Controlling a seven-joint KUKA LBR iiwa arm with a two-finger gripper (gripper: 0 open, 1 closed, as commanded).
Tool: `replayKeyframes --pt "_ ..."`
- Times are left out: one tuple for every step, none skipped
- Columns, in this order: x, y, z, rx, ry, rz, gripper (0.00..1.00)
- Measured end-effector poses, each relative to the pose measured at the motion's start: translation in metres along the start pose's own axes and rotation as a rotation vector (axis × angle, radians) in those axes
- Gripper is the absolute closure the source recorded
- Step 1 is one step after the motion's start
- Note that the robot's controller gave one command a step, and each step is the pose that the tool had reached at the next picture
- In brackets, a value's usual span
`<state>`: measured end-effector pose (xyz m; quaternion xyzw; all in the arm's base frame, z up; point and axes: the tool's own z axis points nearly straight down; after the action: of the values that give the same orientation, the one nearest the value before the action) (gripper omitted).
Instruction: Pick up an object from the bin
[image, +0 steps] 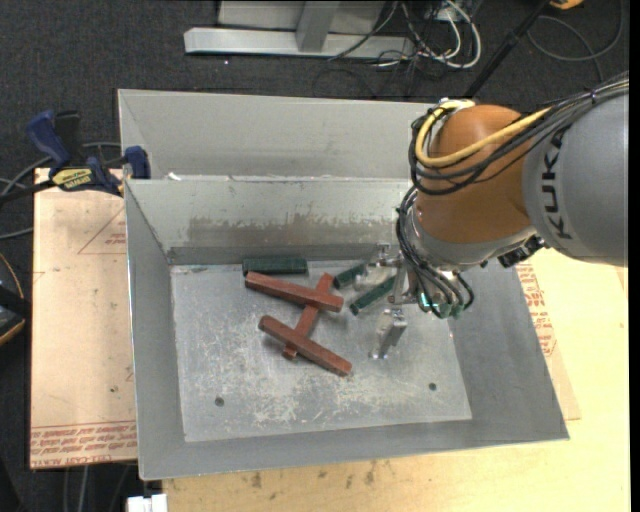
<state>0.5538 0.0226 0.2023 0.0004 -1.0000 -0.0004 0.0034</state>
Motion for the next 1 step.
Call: replayKeyframes --pt "-0.0016 -0.0001 -0.0039 0.000 -0.008 0.001 0.00"
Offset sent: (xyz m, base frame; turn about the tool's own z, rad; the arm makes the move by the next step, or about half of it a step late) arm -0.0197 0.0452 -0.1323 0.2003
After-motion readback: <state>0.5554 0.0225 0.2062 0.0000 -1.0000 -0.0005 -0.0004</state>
